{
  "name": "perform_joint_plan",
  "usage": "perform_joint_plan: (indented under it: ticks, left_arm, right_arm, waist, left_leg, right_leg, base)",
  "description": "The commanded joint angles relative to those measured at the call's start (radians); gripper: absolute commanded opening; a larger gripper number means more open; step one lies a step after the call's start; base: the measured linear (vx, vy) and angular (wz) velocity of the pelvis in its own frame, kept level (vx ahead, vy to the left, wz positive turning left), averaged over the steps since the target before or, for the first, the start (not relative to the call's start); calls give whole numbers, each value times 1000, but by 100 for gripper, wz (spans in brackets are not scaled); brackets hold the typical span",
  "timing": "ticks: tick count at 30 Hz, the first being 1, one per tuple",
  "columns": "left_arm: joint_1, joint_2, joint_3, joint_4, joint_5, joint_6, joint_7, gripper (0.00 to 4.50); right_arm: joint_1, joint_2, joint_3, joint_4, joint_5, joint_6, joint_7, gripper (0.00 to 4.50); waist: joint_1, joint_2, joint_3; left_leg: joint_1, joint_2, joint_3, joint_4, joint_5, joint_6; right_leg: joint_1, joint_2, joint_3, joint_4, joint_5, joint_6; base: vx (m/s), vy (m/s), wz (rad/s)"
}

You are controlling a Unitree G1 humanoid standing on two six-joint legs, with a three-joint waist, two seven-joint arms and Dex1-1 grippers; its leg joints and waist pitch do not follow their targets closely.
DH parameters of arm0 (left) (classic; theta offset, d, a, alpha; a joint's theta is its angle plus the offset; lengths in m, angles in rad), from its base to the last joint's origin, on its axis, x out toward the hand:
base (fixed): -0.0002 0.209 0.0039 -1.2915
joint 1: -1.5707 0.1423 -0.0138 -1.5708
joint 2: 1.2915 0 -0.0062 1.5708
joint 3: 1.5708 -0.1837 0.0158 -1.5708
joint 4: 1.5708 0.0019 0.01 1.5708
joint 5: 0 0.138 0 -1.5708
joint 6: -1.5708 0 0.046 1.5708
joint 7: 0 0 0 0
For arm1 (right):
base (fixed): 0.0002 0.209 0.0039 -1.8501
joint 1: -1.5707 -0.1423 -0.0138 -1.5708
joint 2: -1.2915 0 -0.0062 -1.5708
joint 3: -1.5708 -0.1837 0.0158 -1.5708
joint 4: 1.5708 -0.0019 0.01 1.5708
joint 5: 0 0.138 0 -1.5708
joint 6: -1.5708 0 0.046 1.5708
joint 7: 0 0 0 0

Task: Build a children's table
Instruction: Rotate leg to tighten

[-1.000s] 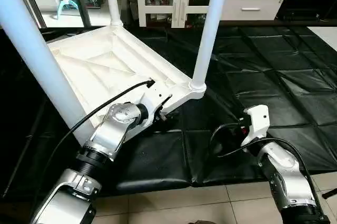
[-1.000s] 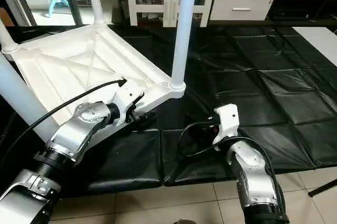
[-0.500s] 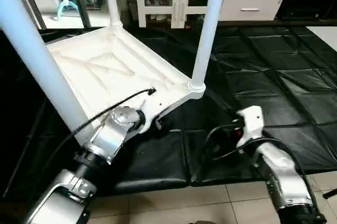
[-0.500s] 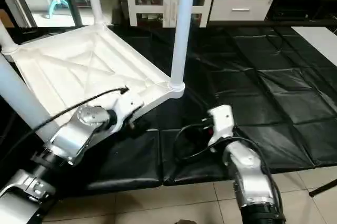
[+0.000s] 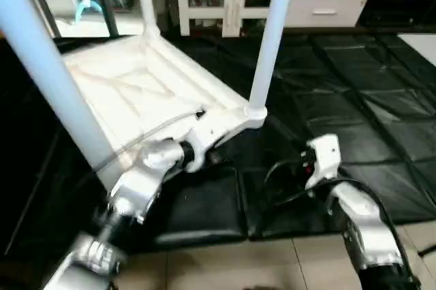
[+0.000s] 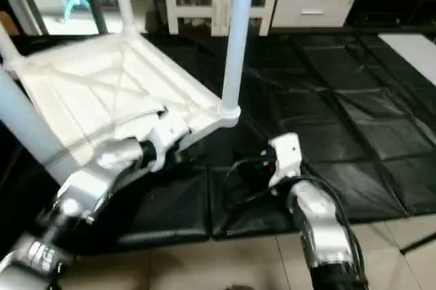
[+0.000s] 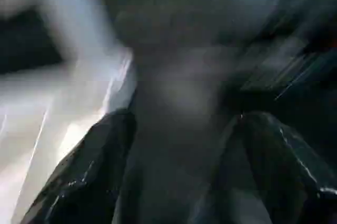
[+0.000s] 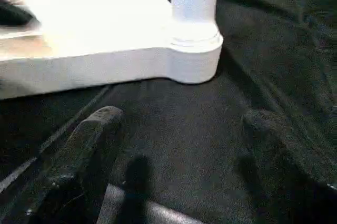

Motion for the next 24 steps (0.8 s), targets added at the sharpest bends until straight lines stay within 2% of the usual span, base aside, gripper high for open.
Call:
perform_joint_plan:
  ticks: [1, 2, 3, 4, 5, 6, 7, 8, 10, 11, 12, 14, 15, 16, 17, 18, 19, 20, 21, 22, 23, 24]
  left_arm:
    - [11, 6, 39, -147, -100, 36, -44, 355]
    - [26, 15, 62, -230, -152, 74, -50, 355]
    - [34, 21, 73, -273, -179, 92, -52, 355]
    - [40, 32, 95, -331, -202, 119, -42, 355]
    - [40, 32, 95, -331, -202, 119, -42, 355]
    - [48, 50, 133, -413, -230, 168, -28, 355]
    - [51, 57, 146, -439, -239, 186, -25, 355]
    - [49, 78, 190, -498, -267, 225, -13, 355]
    - [47, 92, 219, -535, -291, 250, -4, 355]
    - [49, 126, 269, -596, -354, 304, 4, 355]
    - [53, 138, 285, -611, -377, 323, 4, 355]
    - [59, 150, 303, -626, -402, 344, 4, 355]
    - [100, 195, 339, -648, -436, 373, -17, 355]
    - [148, 235, 364, -654, -452, 394, -46, 355]
    - [180, 260, 381, -661, -464, 411, -65, 355]
    - [245, 308, 409, -672, -488, 430, -118, 355]
    - [245, 308, 409, -672, -488, 430, -118, 355]
    - [280, 330, 427, -678, -502, 435, -145, 355]
    - [312, 350, 452, -681, -516, 437, -167, 355]
    - [361, 378, 497, -684, -538, 438, -198, 355]
    - [386, 390, 533, -685, -554, 441, -209, 355]
    - [400, 397, 564, -688, -574, 449, -211, 355]
  right_arm:
    - [-16, -4, -19, -12, 5, -12, -8, 390]
    - [-18, -4, -19, -11, 6, -13, -7, 390]
    - [-20, -4, -18, -11, 7, -14, -6, 390]
    - [-23, -1, -16, -12, 11, -15, -2, 390]
    - [-23, -1, -16, -12, 11, -15, -2, 390]
    - [-29, 3, -12, -14, 17, -19, 6, 390]
    - [-32, 4, -10, -14, 19, -22, 8, 390]
    - [-41, 7, -6, -3, 18, -27, 14, 390]
    - [-47, 8, -3, 6, 18, -30, 17, 390]
    - [-58, 10, 3, 23, 16, -37, 24, 390]
    - [-62, 11, 5, 29, 15, -39, 26, 390]
    - [-66, 12, 7, 35, 15, -42, 29, 390]
    - [-76, 15, 13, 50, 11, -48, 37, 390]
    - [-84, 17, 16, 59, 10, -50, 41, 390]
    - [-89, 18, 18, 64, 9, -51, 43, 390]
    - [-97, 18, 21, 71, 9, -53, 48, 390]
    - [-97, 18, 21, 71, 9, -53, 48, 390]
    - [-101, 18, 22, 75, 8, -54, 51, 390]
    - [-105, 17, 23, 81, 8, -56, 54, 390]
    - [-110, 14, 23, 91, 8, -60, 60, 390]
    - [-113, 12, 22, 97, 8, -63, 64, 390]
    - [-115, 10, 21, 103, 8, -66, 67, 390]
  waist:
    - [6, -6, -62]
    - [3, -12, -59]
    - [3, -10, -59]
    - [1, -19, -56]
    - [0, -15, -54]
    - [-2, -13, -53]
    - [-5, -12, -55]
    - [-8, -24, -52]
    - [-5, -24, -52]
    - [-6, -28, -51]
    - [-6, -24, -51]
    - [-6, -24, -50]
    - [-8, -31, -50]
    - [-8, -32, -50]
    - [-10, -30, -50]
    - [-8, -28, -51]
    - [-8, -28, -51]
    - [-7, -24, -56]
    - [-3, -25, -56]
    - [-2, -25, -55]
    - [-3, -33, -51]
    - [-2, -32, -50]
  left_leg:
    - [1, 3, 14, -61, -137, 73]
    - [-1, 1, 16, -60, -142, 75]
    - [1, 1, 16, -60, -150, 69]
    - [-1, 0, 17, -61, -157, 69]
    - [1, 1, 17, -61, -169, 65]
    - [1, -3, 18, -60, -184, 58]
    - [2, -1, 16, -60, -182, 48]
    - [2, -3, 18, -61, -194, 45]
    - [2, -3, 15, -62, -196, 36]
    - [2, -3, 15, -62, -198, 29]
    - [1, -3, 12, -64, -193, 23]
    - [6, -3, 15, -62, -198, 18]
    - [1, -4, 14, -64, -198, 17]
    - [0, -5, 14, -63, -198, 15]
    - [-5, -7, 12, -65, -188, 12]
    - [5, -5, 15, -62, -193, 13]
    - [5, -5, 15, -62, -193, 13]
    - [9, -4, 15, -62, -167, 10]
    - [16, -3, 19, -62, -157, 13]
    - [14, -4, 18, -61, -154, 13]
    - [4, -4, 16, -66, -161, 13]
    - [11, -3, 18, -66, -183, 9]
  right_leg:
    - [64, -49, 32, -64, -86, -259]
    - [62, -44, 32, -65, -96, -250]
    - [63, -46, 32, -61, -107, -247]
    - [62, -45, 31, -68, -140, -232]
    - [61, -45, 32, -67, -160, -226]
    - [57, -40, 31, -73, -206, -201]
    - [58, -41, 31, -69, -210, -192]
    - [54, -37, 30, -75, -237, -176]
    - [53, -39, 30, -72, -264, -160]
    - [51, -38, 29, -71, -267, -154]
    - [52, -37, 28, -69, -258, -154]
    - [46, -35, 29, -68, -245, -155]
    - [49, -33, 28, -68, -241, -151]
    - [48, -35, 29, -65, -237, -151]
    - [52, -36, 29, -61, -235, -145]
    - [43, -33, 30, -64, -234, -141]
    - [43, -33, 30, -64, -234, -141]
    - [44, -31, 31, -59, -179, -154]
    - [39, -28, 31, -56, -131, -172]
    - [41, -30, 31, -51, -114, -184]
    - [48, -31, 30, -51, -122, -183]
    - [44, -32, 31, -52, -143, -181]
  base:
    - [0, 0, 0]
    - [0, 0, 0]
    - [0, 0, 0]
    - [0, 0, 0]
    - [0, 0, 0]
    - [0, 0, 0]
    - [0, 0, 0]
    - [0, 0, 0]
    - [0, 0, 0]
    - [0, 0, 0]
    - [0, 0, 0]
    - [0, 0, 0]
    - [0, 0, 0]
    - [0, 0, 0]
    - [0, 0, 0]
    - [0, 0, 0]
    - [0, 0, 0]
    - [0, 0, 0]
    - [0, 0, 0]
    - [0, 0, 0]
    - [0, 0, 0]
    - [0, 0, 0]
